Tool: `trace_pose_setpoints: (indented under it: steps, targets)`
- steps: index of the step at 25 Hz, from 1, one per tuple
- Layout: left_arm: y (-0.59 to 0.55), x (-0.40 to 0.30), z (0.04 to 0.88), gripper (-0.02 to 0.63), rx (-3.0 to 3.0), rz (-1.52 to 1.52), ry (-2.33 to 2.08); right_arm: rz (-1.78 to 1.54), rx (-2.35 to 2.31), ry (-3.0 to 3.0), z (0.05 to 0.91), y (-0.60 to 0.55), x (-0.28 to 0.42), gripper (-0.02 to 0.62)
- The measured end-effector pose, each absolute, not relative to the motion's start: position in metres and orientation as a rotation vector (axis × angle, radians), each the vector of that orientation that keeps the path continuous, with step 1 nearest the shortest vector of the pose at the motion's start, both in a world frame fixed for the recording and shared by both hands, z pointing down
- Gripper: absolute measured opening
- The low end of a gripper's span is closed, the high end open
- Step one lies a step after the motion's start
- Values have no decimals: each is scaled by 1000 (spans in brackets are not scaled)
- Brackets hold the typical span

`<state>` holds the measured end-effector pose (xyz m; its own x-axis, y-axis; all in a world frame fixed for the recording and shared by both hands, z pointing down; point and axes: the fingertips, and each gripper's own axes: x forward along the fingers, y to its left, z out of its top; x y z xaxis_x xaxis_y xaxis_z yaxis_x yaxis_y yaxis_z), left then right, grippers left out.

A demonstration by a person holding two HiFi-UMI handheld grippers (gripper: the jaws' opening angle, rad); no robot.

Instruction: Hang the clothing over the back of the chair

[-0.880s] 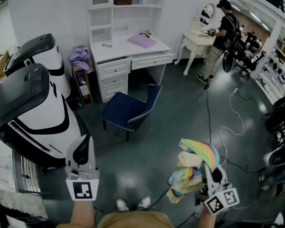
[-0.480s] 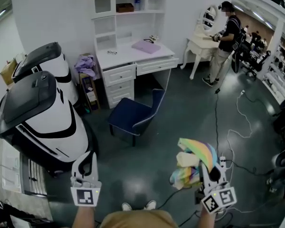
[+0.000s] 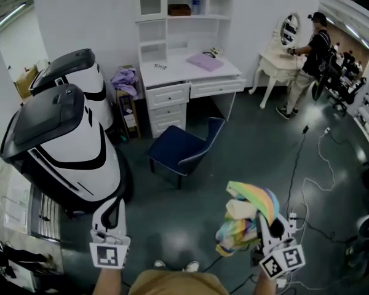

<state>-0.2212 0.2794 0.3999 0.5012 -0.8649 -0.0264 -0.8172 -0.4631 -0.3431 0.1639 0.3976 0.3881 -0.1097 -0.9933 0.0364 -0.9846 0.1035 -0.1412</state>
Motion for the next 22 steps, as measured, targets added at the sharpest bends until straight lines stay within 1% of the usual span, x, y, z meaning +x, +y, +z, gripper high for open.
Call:
trace_pose_setpoints:
  steps: [5,11,17,22]
  targets:
    - [294,-197,414,5,-2445,-253,1433,-206,-2030,2328,398,395,185,87]
    - [285,-194,440,5,-2497,-300,1481,-270,-2011,2358,418,378,191,89]
    - [229,-165,456,5,-2541,-314,1426,-292,-2052,2317,425,336,208,89]
    - [147,-142,453,5,-2573,-277,1370,-307,-2102,2299,426,271,223,89]
